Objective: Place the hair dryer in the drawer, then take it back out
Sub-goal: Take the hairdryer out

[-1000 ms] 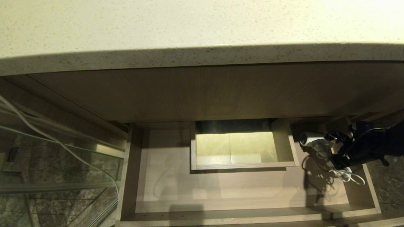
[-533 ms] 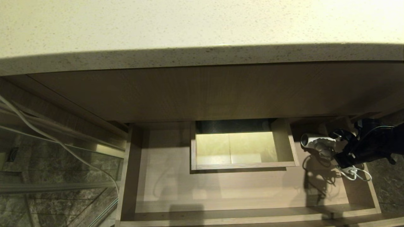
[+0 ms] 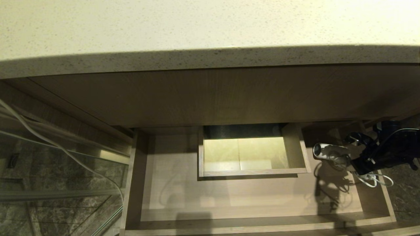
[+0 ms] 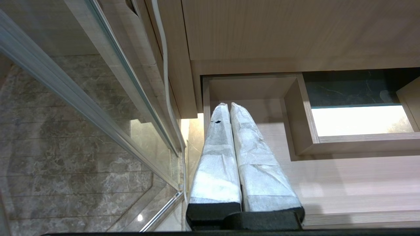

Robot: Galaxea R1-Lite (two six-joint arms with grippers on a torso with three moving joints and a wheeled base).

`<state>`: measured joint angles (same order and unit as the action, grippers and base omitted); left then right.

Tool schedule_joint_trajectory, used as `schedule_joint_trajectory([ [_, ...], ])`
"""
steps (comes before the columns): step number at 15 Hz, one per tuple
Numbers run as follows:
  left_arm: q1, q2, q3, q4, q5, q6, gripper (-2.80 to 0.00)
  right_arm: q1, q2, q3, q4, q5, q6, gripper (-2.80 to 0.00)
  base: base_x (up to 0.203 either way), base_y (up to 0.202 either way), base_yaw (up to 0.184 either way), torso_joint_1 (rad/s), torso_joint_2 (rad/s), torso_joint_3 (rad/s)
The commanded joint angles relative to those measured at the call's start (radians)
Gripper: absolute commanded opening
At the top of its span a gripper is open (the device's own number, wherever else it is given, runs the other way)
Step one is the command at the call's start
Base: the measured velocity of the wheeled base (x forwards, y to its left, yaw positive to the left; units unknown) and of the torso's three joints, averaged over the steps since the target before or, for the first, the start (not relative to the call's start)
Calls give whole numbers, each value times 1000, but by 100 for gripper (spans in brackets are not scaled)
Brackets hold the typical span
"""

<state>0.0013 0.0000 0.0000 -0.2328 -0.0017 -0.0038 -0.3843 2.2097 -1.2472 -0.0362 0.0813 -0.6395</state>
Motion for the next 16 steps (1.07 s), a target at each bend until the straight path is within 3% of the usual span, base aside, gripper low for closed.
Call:
schedule_joint_trajectory([
  [1, 0, 0, 40, -2, 0, -1, -280, -1, -36, 31, -1, 1, -10, -280, 0, 0, 0, 0, 0, 0],
  [6, 0, 0, 40, -2, 0, -1, -280, -1, -85, 102, -2, 0, -19, -280, 0, 0, 0, 0, 0, 0],
  [16, 0, 0, 40, -2, 0, -1, -280, 1, -126, 120, -1, 0, -56, -280, 0, 0, 0, 0, 0, 0],
])
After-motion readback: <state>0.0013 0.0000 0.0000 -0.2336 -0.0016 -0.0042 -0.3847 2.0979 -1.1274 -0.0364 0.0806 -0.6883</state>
